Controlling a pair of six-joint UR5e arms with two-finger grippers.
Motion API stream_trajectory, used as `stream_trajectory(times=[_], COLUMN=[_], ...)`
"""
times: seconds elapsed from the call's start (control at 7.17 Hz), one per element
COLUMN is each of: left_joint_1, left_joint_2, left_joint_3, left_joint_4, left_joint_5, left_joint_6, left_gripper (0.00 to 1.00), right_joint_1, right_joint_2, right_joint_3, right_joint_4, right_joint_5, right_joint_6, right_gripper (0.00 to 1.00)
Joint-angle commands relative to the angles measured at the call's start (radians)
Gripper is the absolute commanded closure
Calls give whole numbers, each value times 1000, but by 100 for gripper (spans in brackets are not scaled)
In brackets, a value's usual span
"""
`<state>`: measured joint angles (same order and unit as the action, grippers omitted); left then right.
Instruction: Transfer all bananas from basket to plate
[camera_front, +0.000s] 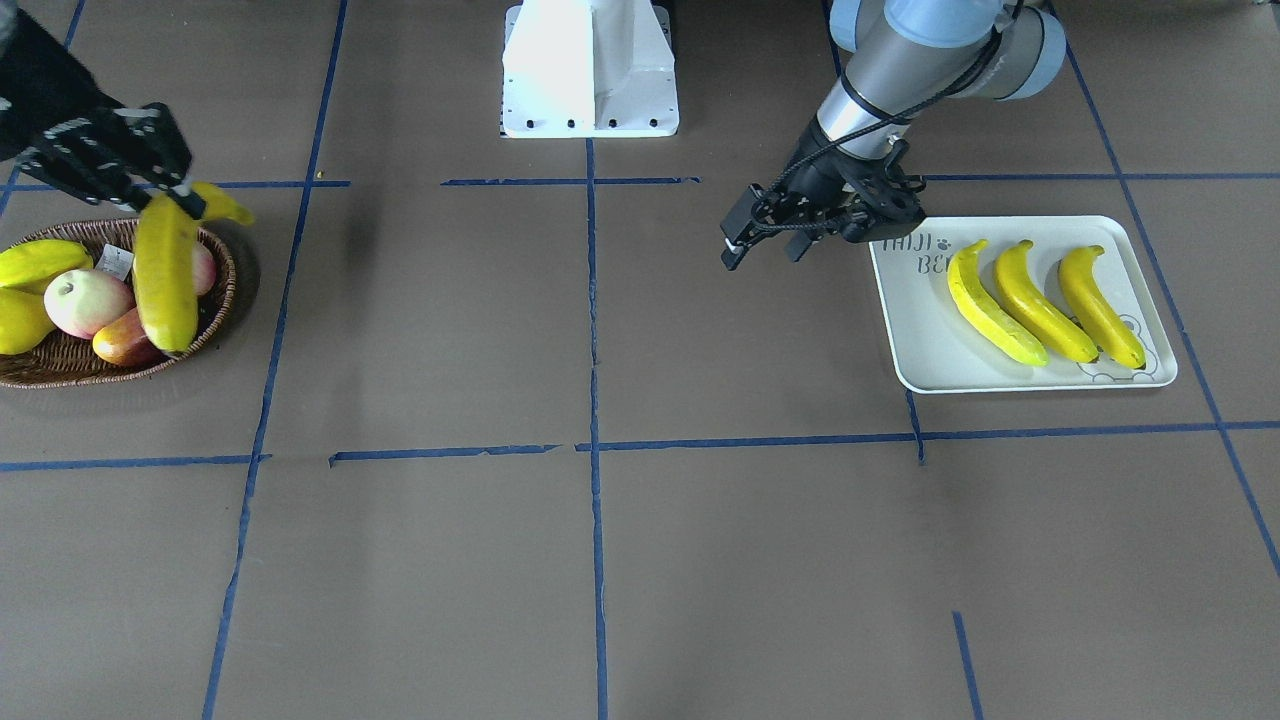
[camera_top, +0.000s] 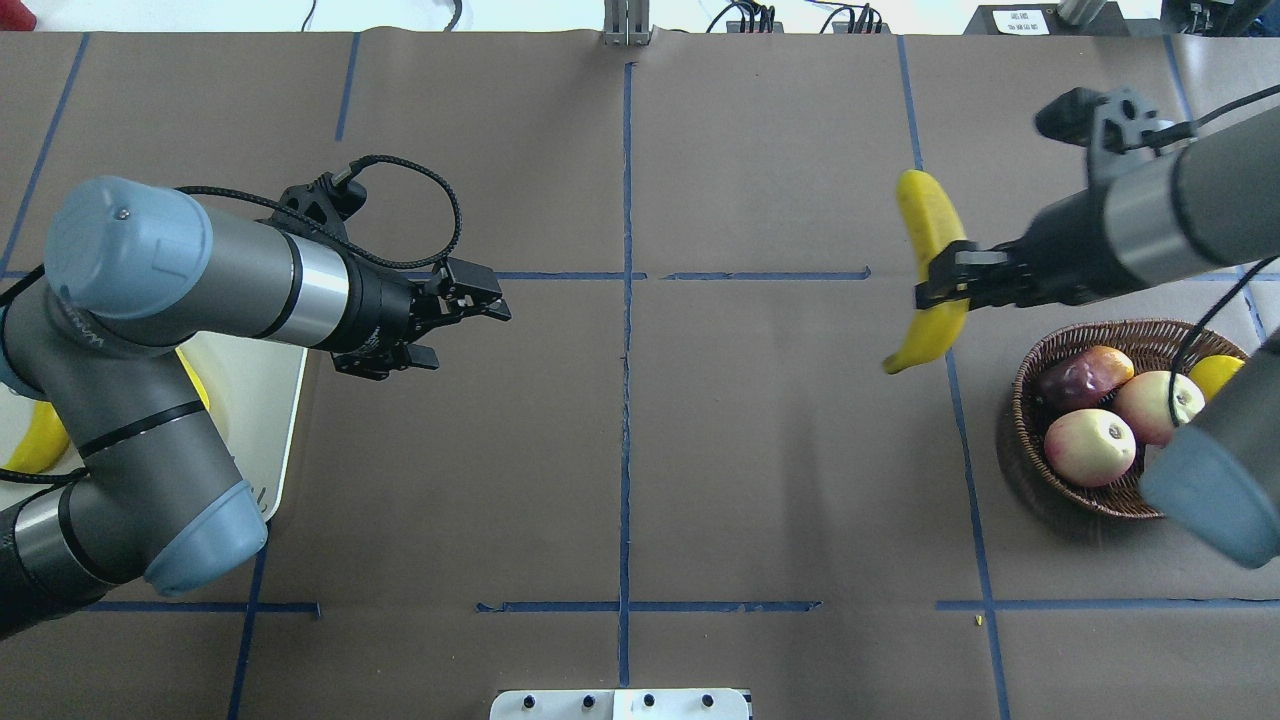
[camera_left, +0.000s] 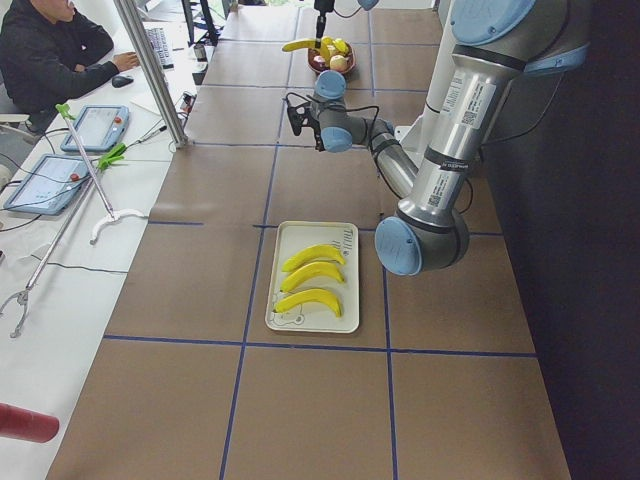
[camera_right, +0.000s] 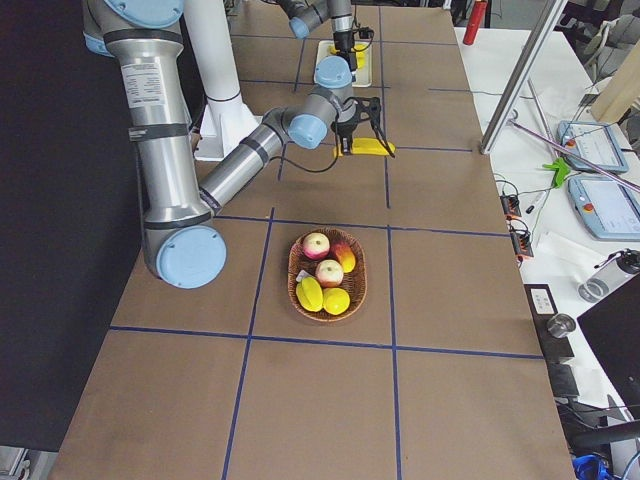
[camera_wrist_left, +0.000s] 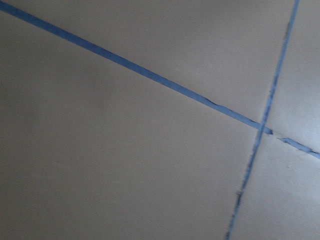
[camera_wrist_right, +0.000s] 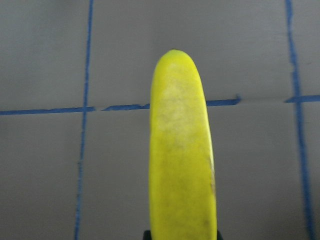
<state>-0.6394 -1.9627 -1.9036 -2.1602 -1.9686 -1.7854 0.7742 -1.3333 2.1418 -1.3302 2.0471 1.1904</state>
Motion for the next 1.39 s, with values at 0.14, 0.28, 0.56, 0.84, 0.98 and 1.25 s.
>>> stream_trajectory(times=[0.14,0.28,0.56,0.84,0.98,1.25], left_joint_1=[12,15,33,53,63,92], left_joint_2=[-42,-83,-125,-134,-136,-154], left_joint_3=[31,66,113,127,135,140], left_joint_4=[-228,-228,-231,-233,-233,-234], left_joint_5=[4,4,4,4,4,4], left_joint_6=[-192,-192,-190,-187,-186,-184], left_gripper=[1,1,1,1,1,1], right_joint_1=[-313,-361,-375,-383,-389,-411], right_joint_2=[112,105,111,112,114,131], right_joint_3=[-148,-181,-177,-178,-178,-181], right_joint_4=[351,473,490,494,494,494], right_joint_5=[-277,-315,-323,-320,-320,-323], right_joint_6=[221,228,229,229,229,229], right_gripper=[100,100,100,100,100,100])
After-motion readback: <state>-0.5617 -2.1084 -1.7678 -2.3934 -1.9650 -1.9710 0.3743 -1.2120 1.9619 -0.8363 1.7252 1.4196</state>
